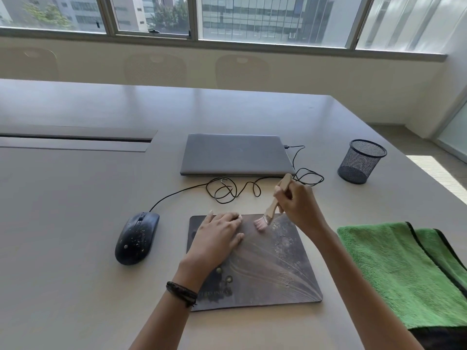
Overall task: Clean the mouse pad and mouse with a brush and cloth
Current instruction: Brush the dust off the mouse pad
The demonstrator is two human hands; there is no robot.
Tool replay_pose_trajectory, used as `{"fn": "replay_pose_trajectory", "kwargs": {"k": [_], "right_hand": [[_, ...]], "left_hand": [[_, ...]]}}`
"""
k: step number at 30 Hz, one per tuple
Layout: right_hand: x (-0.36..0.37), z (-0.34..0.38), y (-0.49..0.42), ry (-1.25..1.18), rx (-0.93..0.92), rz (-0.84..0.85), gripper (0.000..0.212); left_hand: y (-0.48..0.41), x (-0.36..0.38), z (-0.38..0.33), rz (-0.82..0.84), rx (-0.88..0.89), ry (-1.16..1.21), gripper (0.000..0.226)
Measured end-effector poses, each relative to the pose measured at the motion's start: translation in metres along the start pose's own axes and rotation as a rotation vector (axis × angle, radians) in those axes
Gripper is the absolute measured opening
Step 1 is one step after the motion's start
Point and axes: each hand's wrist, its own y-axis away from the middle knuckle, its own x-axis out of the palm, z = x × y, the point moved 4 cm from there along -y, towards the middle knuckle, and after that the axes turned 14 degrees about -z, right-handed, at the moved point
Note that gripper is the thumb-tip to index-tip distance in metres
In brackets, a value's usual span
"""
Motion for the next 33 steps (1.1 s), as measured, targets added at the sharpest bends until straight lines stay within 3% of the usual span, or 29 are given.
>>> {"fn": "replay_pose_trajectory", "kwargs": {"k": [3, 6, 11, 13, 17, 19, 23, 28, 30, 33], "right_hand": [[-0.005, 0.003, 0.000, -0.071, -0.033, -0.039, 0.027], [0.004, 0.010, 0.005, -0.219, 0.006, 0.068, 0.018], [-0.001, -0.001, -0.002, 0.024, -0.043, -0.013, 0.031], [-0.004, 0.004, -0.003, -0.001, -0.078, -0.056, 0.030], [0.005, 0.010, 0.002, -0.172, -0.015, 0.070, 0.023], [0.004, 0.002, 0.001, -0.064, 0.005, 0.085, 0.026], [-0.011, -0.007, -0.006, 0.154, -0.017, -0.056, 0.034], [0.000, 0.007, -0.001, -0.187, 0.029, 0.048, 0.023], [0.003, 0.001, 0.001, -0.138, 0.059, 0.101, 0.025], [-0.007, -0.012, -0.002, 0.088, 0.070, 0.051, 0.029]], "left_hand": [[0.000, 0.000, -0.001, -0.006, -0.004, 0.003, 0.048], [0.000, -0.001, -0.002, -0.009, -0.004, 0.002, 0.047], [0.002, -0.002, -0.004, -0.001, -0.006, -0.002, 0.047], [0.002, -0.003, -0.004, -0.001, -0.007, -0.002, 0.047], [0.002, -0.004, -0.004, 0.004, -0.013, 0.000, 0.047], [0.003, -0.004, -0.005, 0.005, -0.016, -0.001, 0.047], [0.003, -0.004, -0.005, 0.000, -0.021, -0.005, 0.047], [0.002, -0.004, -0.007, 0.002, -0.026, -0.014, 0.046], [0.002, -0.004, -0.008, 0.002, -0.031, -0.013, 0.046], [0.002, -0.004, -0.007, -0.003, -0.033, -0.008, 0.046]]}}
